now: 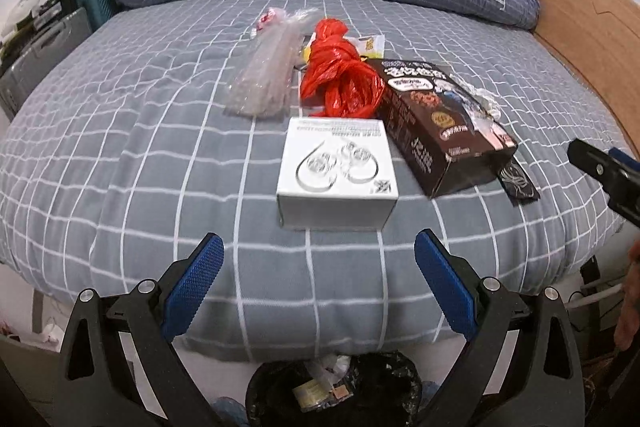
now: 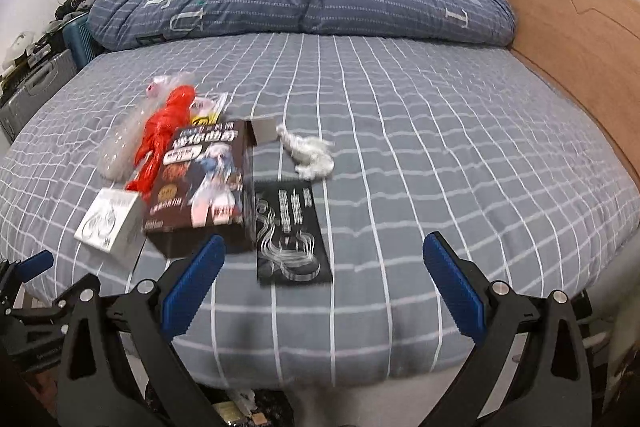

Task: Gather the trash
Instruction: 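Grasp the white earphone box with the left tool while the right tool grasps the white crumpled bag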

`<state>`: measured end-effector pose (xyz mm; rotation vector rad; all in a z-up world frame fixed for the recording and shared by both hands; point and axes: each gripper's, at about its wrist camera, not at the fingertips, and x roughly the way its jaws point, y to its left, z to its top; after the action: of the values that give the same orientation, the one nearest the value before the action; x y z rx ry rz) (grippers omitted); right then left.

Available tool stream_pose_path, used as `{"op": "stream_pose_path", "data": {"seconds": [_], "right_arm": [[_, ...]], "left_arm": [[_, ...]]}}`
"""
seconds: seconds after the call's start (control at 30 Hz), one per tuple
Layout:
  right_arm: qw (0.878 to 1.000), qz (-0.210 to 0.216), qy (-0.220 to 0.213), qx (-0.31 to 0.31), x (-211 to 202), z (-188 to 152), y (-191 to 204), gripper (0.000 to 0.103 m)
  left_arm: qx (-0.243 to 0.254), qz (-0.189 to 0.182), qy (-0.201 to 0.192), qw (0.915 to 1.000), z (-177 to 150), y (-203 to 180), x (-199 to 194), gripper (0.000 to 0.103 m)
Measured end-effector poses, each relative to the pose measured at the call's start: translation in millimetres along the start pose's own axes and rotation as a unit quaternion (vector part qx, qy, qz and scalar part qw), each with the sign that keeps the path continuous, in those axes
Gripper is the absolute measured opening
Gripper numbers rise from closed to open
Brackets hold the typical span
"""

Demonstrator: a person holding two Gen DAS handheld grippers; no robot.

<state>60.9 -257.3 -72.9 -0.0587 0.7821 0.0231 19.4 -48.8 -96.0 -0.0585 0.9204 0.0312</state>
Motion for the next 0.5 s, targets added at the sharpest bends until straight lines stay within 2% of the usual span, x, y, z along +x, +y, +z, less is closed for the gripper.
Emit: {"op": "stream_pose_path", "data": {"seconds": [0.2,0.5], "right_arm": [[1.000,0.001,0.001,-0.005,25,23,-4,0.095],[1.000,0.000,0.029,-0.006,83,52,-8,0.095]], "left_arm": [[0.005,0.003,0.005,1.0000,14,-7,13,0.095],[0.010,-0.003,0.016,0.9998,31,-13,32,0.094]]}}
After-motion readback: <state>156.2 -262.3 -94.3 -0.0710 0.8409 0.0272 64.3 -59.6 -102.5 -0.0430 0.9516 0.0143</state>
